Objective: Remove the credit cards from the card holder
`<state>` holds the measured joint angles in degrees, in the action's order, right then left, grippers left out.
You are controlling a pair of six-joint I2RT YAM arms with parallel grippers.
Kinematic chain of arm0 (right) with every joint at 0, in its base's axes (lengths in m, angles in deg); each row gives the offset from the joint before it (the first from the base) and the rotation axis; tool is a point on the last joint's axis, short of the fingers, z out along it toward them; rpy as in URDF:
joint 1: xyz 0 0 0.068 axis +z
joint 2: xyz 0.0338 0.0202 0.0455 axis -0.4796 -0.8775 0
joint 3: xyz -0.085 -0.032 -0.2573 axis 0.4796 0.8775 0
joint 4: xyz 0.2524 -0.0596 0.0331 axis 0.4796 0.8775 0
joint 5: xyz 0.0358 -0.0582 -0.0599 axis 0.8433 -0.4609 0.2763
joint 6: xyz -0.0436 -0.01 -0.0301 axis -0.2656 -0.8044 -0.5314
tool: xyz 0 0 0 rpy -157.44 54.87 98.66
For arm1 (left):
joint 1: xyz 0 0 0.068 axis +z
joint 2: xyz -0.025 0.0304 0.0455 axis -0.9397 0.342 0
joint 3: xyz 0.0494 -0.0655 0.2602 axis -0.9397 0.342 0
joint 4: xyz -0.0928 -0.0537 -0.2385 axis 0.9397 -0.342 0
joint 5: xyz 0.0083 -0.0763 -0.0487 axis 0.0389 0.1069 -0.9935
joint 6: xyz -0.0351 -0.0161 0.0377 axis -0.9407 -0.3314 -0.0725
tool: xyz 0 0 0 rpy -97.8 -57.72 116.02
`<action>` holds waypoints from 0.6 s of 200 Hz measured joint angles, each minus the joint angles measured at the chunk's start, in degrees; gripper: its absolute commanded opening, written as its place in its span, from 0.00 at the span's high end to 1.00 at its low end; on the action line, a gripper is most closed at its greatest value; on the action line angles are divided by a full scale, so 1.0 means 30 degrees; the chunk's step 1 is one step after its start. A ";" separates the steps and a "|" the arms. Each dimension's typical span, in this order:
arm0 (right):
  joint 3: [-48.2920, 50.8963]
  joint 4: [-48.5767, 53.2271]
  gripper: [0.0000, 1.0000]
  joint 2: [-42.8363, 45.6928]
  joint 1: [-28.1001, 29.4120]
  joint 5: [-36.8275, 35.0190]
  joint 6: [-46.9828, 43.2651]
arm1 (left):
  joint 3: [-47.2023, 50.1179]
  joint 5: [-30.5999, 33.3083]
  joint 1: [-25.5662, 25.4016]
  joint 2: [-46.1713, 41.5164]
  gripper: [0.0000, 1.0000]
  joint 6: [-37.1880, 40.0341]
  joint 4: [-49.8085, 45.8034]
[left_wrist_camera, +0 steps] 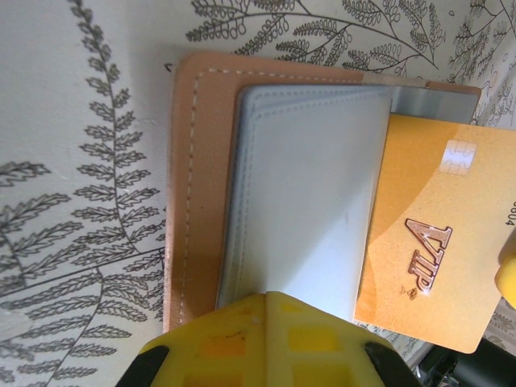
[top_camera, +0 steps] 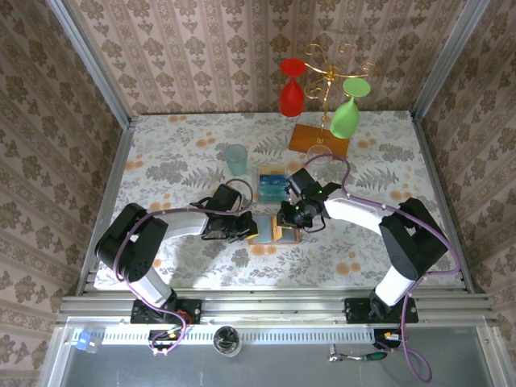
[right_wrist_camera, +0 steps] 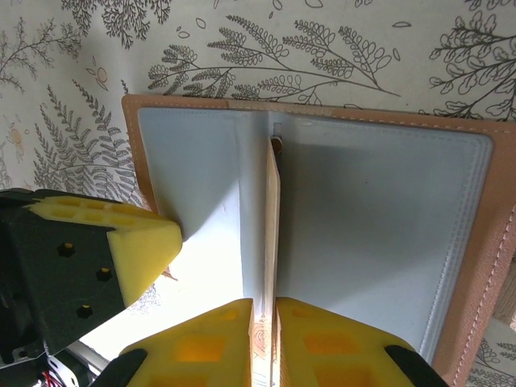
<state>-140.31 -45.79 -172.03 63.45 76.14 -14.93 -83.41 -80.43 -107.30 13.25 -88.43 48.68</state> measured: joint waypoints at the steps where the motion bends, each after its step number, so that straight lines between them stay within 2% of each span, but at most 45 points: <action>1: 0.0000 0.0000 0.85 0.0000 0.0000 0.0000 0.0000 | 0.0000 0.0007 0.0000 0.0000 1.00 0.0000 0.0000; 120: 0.0000 0.0000 0.92 -0.0517 0.0299 -0.0153 0.0437 | 0.0131 0.0000 0.0087 -0.0131 1.00 0.0000 0.0015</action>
<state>-140.31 -45.79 -173.59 64.34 75.68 -13.62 -83.01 -80.43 -107.04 12.86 -88.43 48.73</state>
